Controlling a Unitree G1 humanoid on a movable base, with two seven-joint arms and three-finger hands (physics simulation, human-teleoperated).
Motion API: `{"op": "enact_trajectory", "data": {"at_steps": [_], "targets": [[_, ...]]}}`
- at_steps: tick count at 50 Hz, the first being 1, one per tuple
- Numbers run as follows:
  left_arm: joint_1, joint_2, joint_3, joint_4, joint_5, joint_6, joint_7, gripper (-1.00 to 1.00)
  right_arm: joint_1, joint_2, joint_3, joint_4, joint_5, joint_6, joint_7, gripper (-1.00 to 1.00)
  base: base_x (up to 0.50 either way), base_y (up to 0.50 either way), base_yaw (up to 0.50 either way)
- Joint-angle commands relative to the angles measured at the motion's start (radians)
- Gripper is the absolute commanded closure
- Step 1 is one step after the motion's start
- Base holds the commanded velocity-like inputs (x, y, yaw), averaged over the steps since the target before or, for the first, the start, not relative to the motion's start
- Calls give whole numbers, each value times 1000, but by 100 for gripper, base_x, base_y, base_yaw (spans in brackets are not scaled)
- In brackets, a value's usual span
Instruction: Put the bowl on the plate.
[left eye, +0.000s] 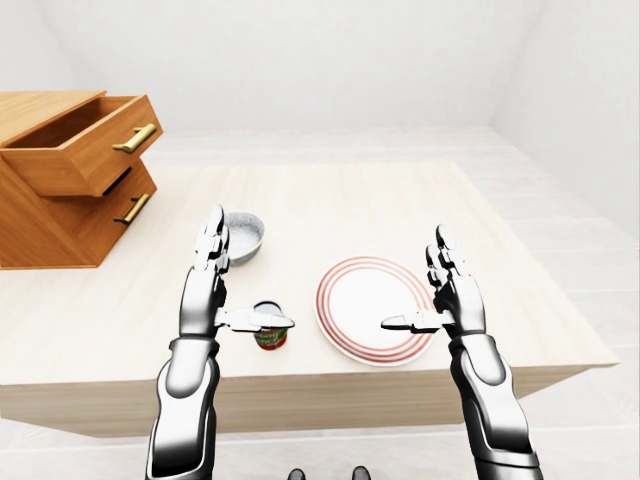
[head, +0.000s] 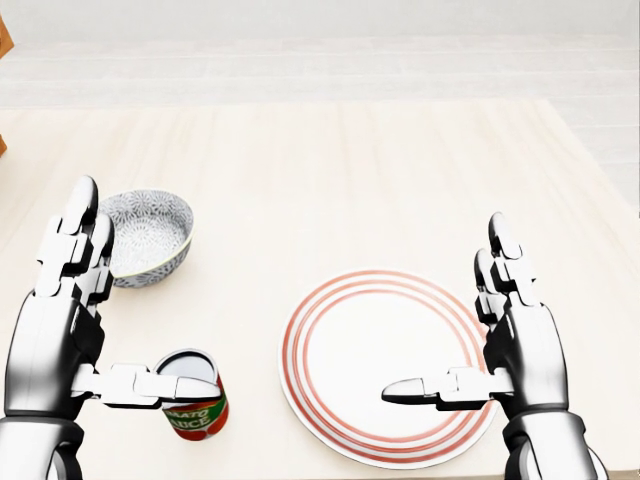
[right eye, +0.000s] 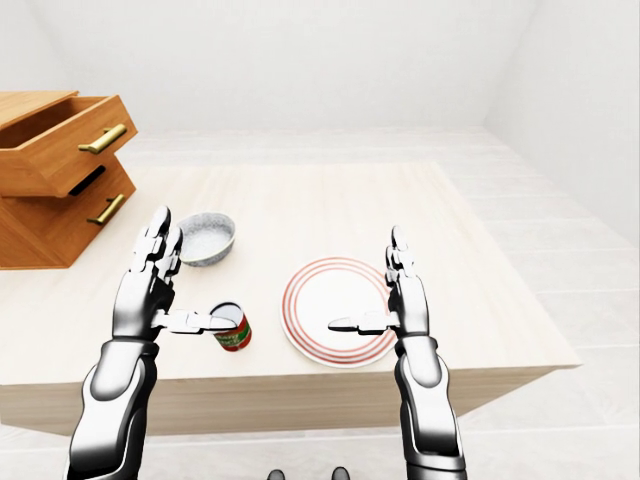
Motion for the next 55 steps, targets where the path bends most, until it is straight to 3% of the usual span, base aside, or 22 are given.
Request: {"op": "enact_trajectory", "data": {"at_steps": [1, 55], "targets": [[4, 1, 2, -8, 3, 0, -3, -100, 5, 0, -1, 0, 0, 0, 1, -100, 6, -11, 0], [-8, 0, -6, -60, 26, 0, -15, -100, 10, 1, -4, -26, 1, 0, 5, -100, 6, -10, 0]]}}
